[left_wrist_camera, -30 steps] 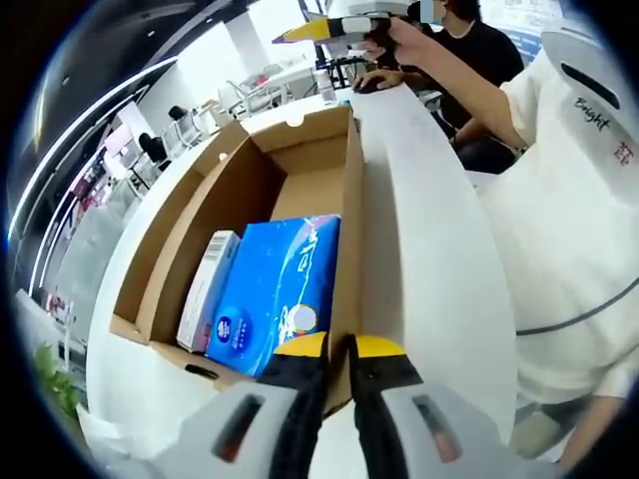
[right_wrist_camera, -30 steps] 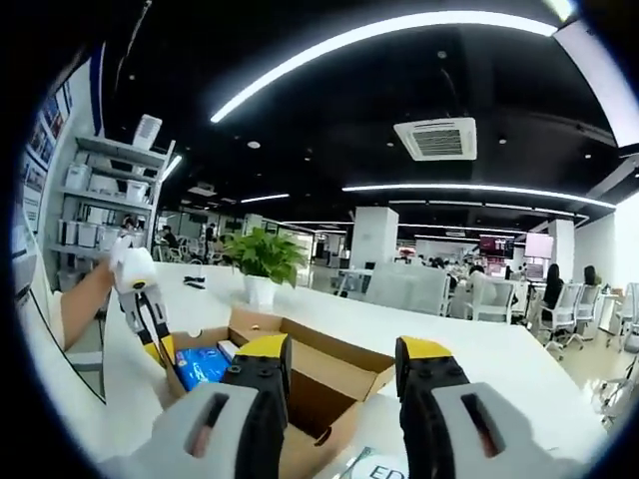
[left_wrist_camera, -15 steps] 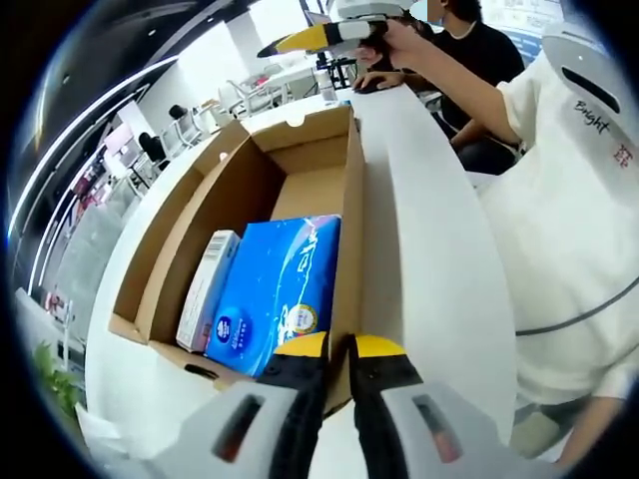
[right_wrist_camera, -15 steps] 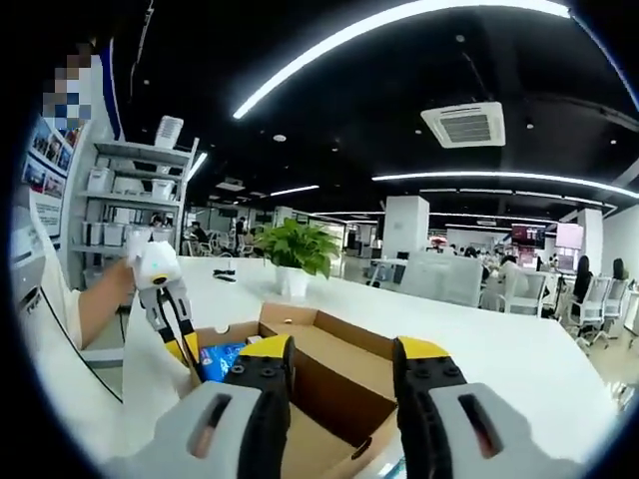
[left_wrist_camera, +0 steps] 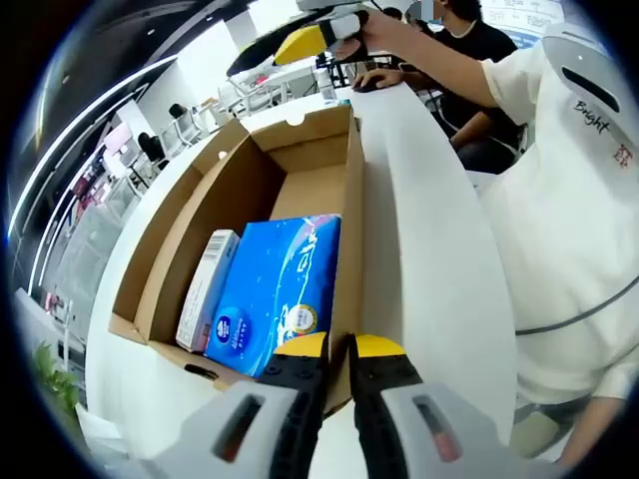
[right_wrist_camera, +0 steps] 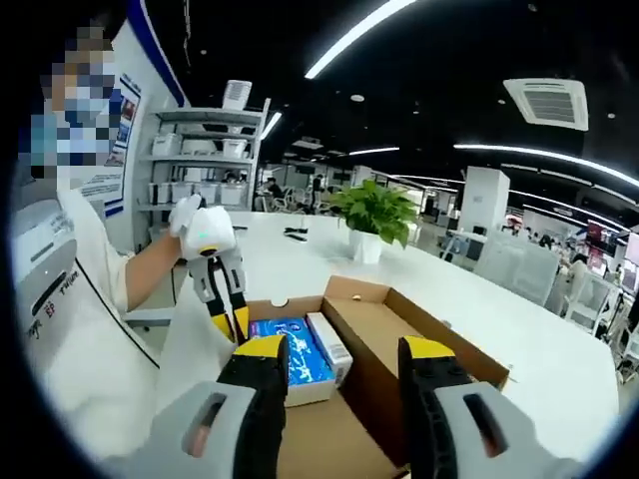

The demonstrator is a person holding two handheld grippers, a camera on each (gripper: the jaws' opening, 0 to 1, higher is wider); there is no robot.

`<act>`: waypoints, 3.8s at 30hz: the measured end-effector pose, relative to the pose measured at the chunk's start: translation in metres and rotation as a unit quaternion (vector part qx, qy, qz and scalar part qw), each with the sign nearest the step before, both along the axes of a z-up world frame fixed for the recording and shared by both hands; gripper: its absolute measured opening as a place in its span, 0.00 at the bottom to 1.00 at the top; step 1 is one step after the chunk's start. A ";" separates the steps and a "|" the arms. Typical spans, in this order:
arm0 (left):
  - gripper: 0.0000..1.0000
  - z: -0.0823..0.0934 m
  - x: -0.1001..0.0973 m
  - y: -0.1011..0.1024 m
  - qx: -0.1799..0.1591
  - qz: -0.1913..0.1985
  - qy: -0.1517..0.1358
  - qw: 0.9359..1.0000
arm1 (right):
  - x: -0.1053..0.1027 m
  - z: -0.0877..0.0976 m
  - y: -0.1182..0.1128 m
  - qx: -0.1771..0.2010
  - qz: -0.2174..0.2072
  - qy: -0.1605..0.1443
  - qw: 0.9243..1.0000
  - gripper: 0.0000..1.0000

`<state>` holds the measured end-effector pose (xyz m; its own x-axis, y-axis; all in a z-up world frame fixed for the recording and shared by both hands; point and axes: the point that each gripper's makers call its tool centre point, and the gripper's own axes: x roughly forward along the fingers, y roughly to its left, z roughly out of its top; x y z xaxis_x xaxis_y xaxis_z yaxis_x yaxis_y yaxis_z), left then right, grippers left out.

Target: Operate the shoe box by opening the lid, removing the specified soft item, and placing it in the target area until the item is outside and the box remains undamaged.

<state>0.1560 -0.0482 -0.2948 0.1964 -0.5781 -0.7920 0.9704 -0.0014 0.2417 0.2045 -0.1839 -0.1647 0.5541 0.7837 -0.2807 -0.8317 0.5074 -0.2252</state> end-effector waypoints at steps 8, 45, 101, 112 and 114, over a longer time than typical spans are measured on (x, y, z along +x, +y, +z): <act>0.08 0.000 0.000 0.000 0.000 -0.002 0.000 1.000 | 0.002 0.004 0.022 -0.015 0.040 0.004 0.999 0.44; 0.06 0.000 -0.001 0.001 0.004 -0.012 0.002 1.000 | 0.001 -0.071 0.100 -0.139 0.156 0.083 0.974 0.54; 0.07 0.000 0.000 0.000 -0.001 -0.016 -0.005 1.000 | 0.002 -0.139 0.121 -0.249 0.215 0.136 0.934 0.59; 0.07 0.000 0.000 0.001 -0.002 -0.013 -0.003 1.000 | -0.007 -0.139 0.101 -0.251 0.215 0.139 0.934 0.59; 0.07 0.000 0.000 0.001 -0.002 -0.013 -0.003 1.000 | -0.008 -0.139 0.099 -0.247 0.217 0.138 0.934 0.59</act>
<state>0.1558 -0.0476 -0.2949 0.1854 -0.5859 -0.7889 0.9686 -0.0264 0.2473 0.1961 -0.0845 -0.3035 0.0671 0.6547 -0.7529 -0.9960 -0.0002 -0.0889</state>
